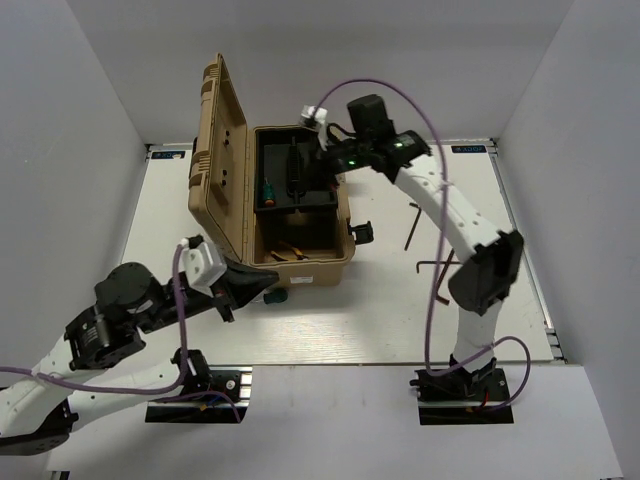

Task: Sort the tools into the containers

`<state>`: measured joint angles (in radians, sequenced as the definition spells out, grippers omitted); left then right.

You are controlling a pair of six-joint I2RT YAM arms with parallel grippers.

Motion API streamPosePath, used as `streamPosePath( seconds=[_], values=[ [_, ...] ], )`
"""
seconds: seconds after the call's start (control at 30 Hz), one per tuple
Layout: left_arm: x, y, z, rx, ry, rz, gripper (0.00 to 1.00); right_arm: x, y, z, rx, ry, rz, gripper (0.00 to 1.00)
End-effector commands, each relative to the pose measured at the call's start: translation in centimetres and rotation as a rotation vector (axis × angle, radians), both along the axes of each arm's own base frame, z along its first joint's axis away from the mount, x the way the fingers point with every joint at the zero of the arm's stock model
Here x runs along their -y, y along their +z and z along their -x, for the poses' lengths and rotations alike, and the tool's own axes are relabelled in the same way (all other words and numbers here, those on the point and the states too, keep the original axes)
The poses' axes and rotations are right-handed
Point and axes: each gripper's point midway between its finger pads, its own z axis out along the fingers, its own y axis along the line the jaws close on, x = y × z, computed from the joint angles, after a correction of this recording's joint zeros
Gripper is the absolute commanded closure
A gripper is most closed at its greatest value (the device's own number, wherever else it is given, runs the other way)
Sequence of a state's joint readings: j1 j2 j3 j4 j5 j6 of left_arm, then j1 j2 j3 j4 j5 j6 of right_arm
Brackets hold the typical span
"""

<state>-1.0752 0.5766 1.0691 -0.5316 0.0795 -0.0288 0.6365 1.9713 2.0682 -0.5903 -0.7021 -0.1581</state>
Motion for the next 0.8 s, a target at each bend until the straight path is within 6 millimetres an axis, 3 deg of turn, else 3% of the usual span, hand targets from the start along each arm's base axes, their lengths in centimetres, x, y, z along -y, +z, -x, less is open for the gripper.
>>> streamPosePath(
  seconds=[0.0,0.03,0.1,0.17,0.2,0.23,0.27,0.3,0.33,0.37,0.4,0.5,0.57,0.63,0.77],
  values=[
    [-0.9,4.2,1.0,0.125,-0.037,0.107,1.0,3.8,5.7,10.6,0.06,0.467,-0.189,1.0],
    [-1.2,4.4,1.2,0.13,-0.037,0.115,1.0,4.2,4.6,11.3,0.121,0.516,-0.185,1.0],
    [-1.2,4.7,1.2,0.144,-0.036,0.12,1.0,5.7,1.5,15.6,0.068,0.597,-0.126,1.0],
    [-1.5,4.9,1.3,0.15,-0.035,0.131,1.0,6.2,-0.6,17.9,0.126,0.651,-0.068,1.0],
    [-1.8,4.8,1.5,0.153,-0.035,0.136,1.0,6.3,-3.5,18.9,0.126,0.674,0.01,1.0],
    [-2.0,4.6,1.6,0.154,-0.035,0.138,1.0,5.9,-4.7,20.5,0.123,0.7,0.055,1.0],
    [-2.4,4.6,1.5,0.153,-0.023,0.139,1.0,6.8,-6.9,21.0,0.133,0.675,0.146,1.0],
    [-2.9,4.7,1.9,0.151,-0.023,0.157,1.0,6.0,-9.1,19.2,0.211,0.608,0.22,1.0],
    [-3.1,4.5,1.7,0.151,-0.01,0.16,0.99,5.1,-10.3,20.9,0.185,0.6,0.272,1.0],
    [-3.5,4.4,2.0,0.143,-0.011,0.165,0.99,5.7,-12.3,20.0,0.193,0.509,0.379,0.98],
    [-3.7,4.2,1.9,0.144,0.0,0.168,0.98,4.5,-13.3,18.7,0.263,0.429,0.411,0.96],
    [-4.3,3.9,2.0,0.139,0.008,0.181,0.93,3.2,-15.0,17.9,0.333,0.344,0.477,0.85],
    [-4.2,3.6,2.0,0.134,0.008,0.172,0.81,2.3,-15.7,18.3,0.379,0.346,0.5,0.7],
    [-4.5,3.8,2.0,0.133,0.017,0.172,0.64,1.6,-17.0,18.0,0.431,0.349,0.542,0.65],
    [-4.7,3.9,2.1,0.146,0.019,0.177,0.57,0.6,-19.5,18.5,0.598,0.381,0.66,0.44]
  ],
)
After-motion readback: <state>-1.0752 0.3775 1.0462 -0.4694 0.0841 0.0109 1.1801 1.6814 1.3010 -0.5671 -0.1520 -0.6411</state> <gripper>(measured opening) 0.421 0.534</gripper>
